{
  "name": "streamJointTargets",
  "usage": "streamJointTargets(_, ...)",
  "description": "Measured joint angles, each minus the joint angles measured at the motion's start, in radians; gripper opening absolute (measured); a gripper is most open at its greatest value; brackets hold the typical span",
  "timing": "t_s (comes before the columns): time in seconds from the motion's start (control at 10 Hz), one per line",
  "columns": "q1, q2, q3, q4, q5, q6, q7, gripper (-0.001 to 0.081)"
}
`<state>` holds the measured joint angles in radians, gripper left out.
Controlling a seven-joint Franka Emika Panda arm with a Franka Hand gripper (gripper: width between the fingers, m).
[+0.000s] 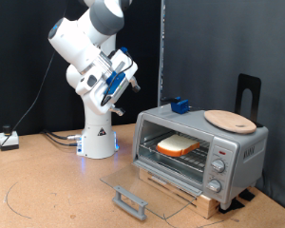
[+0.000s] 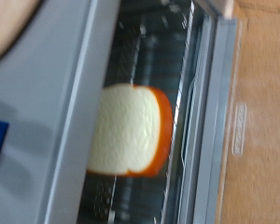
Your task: Make a piece of toast with the oven
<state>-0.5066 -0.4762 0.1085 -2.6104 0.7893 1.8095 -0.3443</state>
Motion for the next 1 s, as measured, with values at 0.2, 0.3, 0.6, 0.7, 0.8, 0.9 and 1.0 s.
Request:
streamJointTargets(0.2, -0.009, 0.057, 0.0, 0.038, -0.023, -0.022, 0.008, 0.0807)
streamJointTargets(0.3, -0.009, 0.057, -0.001, 0.034, -0.024, -0.019, 0.008, 0.0807)
streamJointTargets(0.6, -0.04, 0.121, -0.03, 0.087, -0.088, -0.098, 0.088, 0.0807)
streamJointTargets(0.7, -0.054, 0.16, -0.043, 0.119, -0.115, -0.119, 0.101, 0.0807)
streamJointTargets(0.8, -0.066, 0.202, -0.053, 0.15, -0.154, -0.132, 0.101, 0.0807)
streamJointTargets(0.9, -0.076, 0.242, -0.061, 0.182, -0.191, -0.14, 0.099, 0.0807)
streamJointTargets(1.0, -0.082, 0.281, -0.071, 0.211, -0.215, -0.143, 0.079, 0.0807)
